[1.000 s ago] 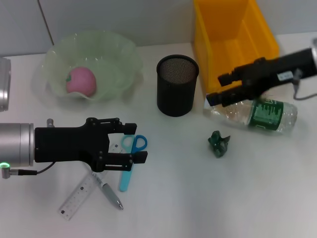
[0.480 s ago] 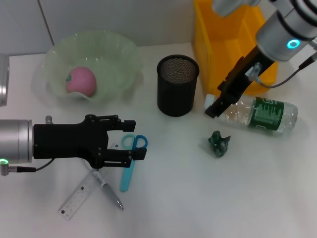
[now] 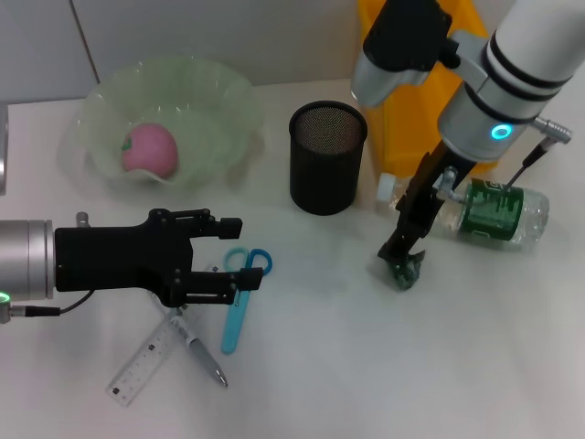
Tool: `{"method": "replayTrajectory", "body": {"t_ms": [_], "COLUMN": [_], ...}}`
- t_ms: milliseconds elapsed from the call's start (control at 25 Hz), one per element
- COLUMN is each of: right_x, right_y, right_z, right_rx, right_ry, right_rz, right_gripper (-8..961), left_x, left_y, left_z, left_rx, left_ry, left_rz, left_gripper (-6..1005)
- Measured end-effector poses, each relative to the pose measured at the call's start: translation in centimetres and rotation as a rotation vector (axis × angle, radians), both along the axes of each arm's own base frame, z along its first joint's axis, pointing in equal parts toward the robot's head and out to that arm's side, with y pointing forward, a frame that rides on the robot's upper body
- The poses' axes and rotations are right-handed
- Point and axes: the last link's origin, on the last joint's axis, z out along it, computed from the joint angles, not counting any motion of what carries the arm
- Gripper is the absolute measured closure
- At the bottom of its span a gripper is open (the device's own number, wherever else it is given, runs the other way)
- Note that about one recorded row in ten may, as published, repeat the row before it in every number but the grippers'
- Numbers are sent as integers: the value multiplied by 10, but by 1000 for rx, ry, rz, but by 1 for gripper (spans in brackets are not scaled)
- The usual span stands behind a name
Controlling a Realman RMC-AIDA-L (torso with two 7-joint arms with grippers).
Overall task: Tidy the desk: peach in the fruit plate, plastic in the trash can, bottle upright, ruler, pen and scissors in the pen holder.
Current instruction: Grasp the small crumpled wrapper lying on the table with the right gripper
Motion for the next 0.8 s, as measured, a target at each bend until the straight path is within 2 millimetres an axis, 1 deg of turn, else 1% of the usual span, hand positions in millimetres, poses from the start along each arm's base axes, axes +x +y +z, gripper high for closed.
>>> {"method": "replayTrajectory", "body": {"t_ms": [400,800], "right_x": [16,26], "right_y": [-3,-3], "right_z": [-18,-28], "right_rx": [-36,-34], "right_ry": [-24,-53], "right_rz": [-17,-8], "right_gripper": [169,170], "left_x": [0,0], "left_y": [-1,-2], "left_z": [-1,-2], "left_rx": [1,1], "left_ry": [-3,-6], "left_rz": [2,3], "left_gripper": [216,215]}}
